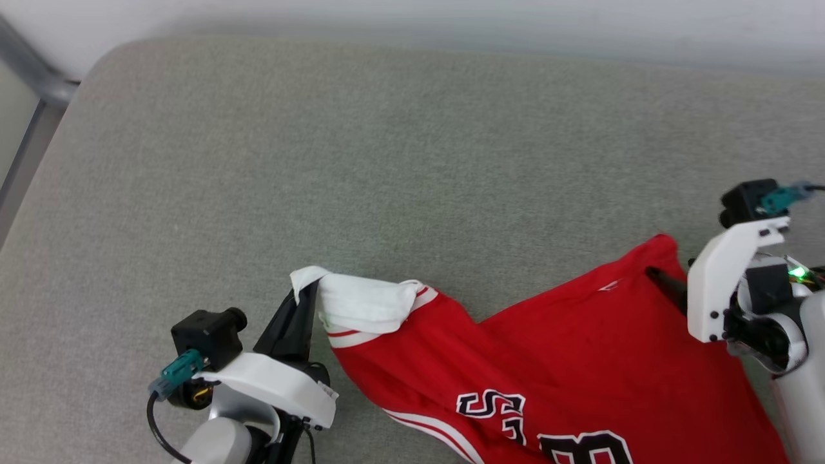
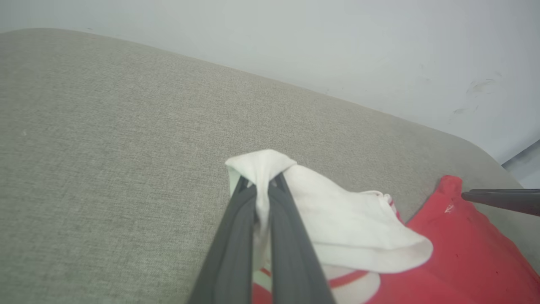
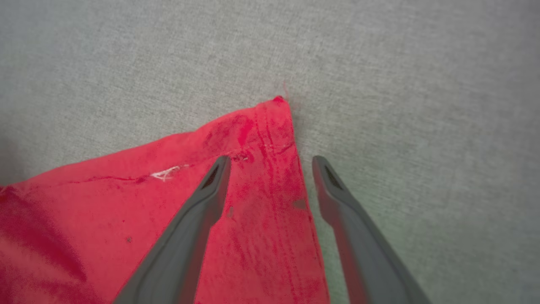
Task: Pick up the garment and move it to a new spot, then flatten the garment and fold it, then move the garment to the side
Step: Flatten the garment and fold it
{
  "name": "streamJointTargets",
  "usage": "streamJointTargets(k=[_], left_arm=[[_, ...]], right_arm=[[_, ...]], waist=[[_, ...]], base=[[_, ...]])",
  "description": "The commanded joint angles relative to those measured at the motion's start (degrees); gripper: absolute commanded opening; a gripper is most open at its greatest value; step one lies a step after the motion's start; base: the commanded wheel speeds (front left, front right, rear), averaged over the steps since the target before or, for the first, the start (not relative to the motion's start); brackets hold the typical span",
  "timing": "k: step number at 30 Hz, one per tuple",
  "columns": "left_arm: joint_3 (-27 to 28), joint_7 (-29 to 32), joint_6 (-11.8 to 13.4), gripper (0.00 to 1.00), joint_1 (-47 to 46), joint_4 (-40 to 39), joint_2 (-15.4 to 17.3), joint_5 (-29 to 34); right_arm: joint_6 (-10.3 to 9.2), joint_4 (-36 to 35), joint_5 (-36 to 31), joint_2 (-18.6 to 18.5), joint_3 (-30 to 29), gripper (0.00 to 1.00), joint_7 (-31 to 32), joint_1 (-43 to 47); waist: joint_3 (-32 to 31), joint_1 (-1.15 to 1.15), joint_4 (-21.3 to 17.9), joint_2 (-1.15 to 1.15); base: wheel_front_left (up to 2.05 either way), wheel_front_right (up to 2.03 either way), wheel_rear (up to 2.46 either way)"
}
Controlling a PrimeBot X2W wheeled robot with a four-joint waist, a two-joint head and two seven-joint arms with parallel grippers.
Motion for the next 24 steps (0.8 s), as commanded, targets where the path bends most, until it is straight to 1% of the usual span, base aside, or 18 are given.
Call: streamJointTargets(k=[1, 5, 8, 11, 12, 13, 15, 18, 24], left_arm=[[-0.2, -0.5, -0.4, 0.0, -1.2, 0.1, -0.3, 0.1], [-0.6, -0.9, -1.2, 0.0, -2.5, 0.8, -0.9, 0.3], [-0.8, -1.2, -1.6, 0.0, -3.0, 1.4, -1.3, 0.1], [-0.7, -1.5, -1.9, 0.0, -3.1, 2.1, -1.4, -0.2], [-0.7, -1.6, -2.0, 0.0, -3.1, 2.3, -1.4, -0.3], [-0.6, -1.5, -2.0, 0.0, -3.1, 2.6, -1.4, -0.4], [-0.3, -1.7, -2.2, 0.0, -3.0, 3.1, -1.1, -0.5], [0.5, -1.8, -1.7, 0.0, -2.9, 3.7, -0.1, -0.4], [2.7, 0.3, -1.9, 0.0, -6.6, 3.8, 3.7, -0.5]], right_arm=[[-0.04, 0.7, -0.4, -0.6, 0.7, 1.0, 1.8, -1.3], [-0.03, 2.9, -1.0, -1.4, 4.1, 1.0, 5.1, -3.7], [-0.03, 6.5, 0.1, -1.3, 6.5, 1.0, 7.8, -3.1], [-0.02, 10.4, 2.6, -0.8, 8.5, 1.0, 11.8, -1.1], [-0.02, 11.5, 3.9, -0.5, 8.7, 0.44, 13.3, -0.3], [0.01, 11.7, 4.5, -0.4, 9.0, 0.0, 13.9, 0.1], [0.05, 11.9, 5.7, -0.3, 8.9, 0.0, 14.1, -0.1], [0.05, 10.4, 6.7, -0.6, 8.5, 0.0, 11.4, -1.9], [-0.04, 6.9, 6.1, -1.4, 7.3, 0.0, 2.0, -7.1]], waist=[[1.6, -0.02, 1.4, 0.0], [3.1, -0.02, 2.3, 0.0], [3.9, -0.02, 2.8, 0.0], [4.4, -0.02, 3.1, 0.0], [4.5, -0.02, 3.2, 0.0], [4.5, -0.02, 3.2, 0.0], [4.1, -0.02, 3.2, 0.0], [2.5, -0.02, 2.7, 0.0], [-2.3, -0.02, 0.6, 0.0]], base=[[0.0, 0.0, 0.0], [0.0, 0.0, 0.0], [0.0, 0.0, 0.0], [0.0, 0.0, 0.0], [0.0, 0.0, 0.0], [0.0, 0.0, 0.0], [0.0, 0.0, 0.0], [0.0, 0.0, 0.0], [0.0, 0.0, 0.0]])
